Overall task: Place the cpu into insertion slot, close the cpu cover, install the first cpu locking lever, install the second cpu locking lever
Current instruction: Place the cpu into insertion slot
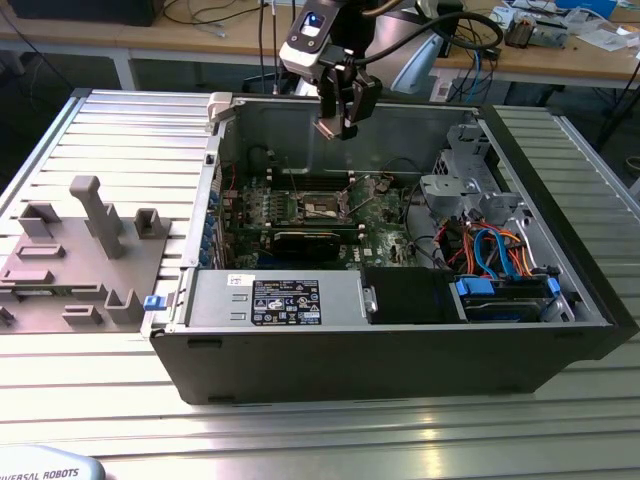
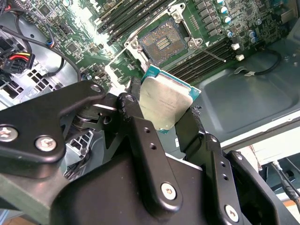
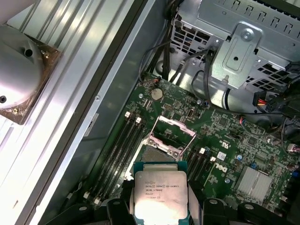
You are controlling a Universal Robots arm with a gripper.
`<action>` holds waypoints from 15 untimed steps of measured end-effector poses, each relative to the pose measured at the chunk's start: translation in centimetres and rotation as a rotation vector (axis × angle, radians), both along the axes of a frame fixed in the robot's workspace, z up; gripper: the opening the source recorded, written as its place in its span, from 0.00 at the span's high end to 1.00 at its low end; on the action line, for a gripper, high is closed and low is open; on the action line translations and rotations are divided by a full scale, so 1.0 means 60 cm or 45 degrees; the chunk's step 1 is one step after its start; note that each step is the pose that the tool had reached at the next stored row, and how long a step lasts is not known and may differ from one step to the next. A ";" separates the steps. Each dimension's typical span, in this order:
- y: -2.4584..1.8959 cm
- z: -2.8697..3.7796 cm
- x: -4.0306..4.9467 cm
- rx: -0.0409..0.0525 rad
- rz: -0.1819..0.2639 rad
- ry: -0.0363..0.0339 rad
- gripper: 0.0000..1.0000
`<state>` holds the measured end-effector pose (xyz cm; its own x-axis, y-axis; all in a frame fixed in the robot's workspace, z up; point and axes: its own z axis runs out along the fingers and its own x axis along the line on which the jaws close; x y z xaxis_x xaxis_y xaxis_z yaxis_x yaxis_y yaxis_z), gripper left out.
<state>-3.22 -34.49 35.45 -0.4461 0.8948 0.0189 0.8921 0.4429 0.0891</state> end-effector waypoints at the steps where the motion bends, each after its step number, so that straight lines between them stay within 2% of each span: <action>1: 0.0000 0.000 0.000 0.000 -0.001 0.0000 0.46; 15: 0.0000 0.000 0.000 0.000 -0.015 0.0000 0.46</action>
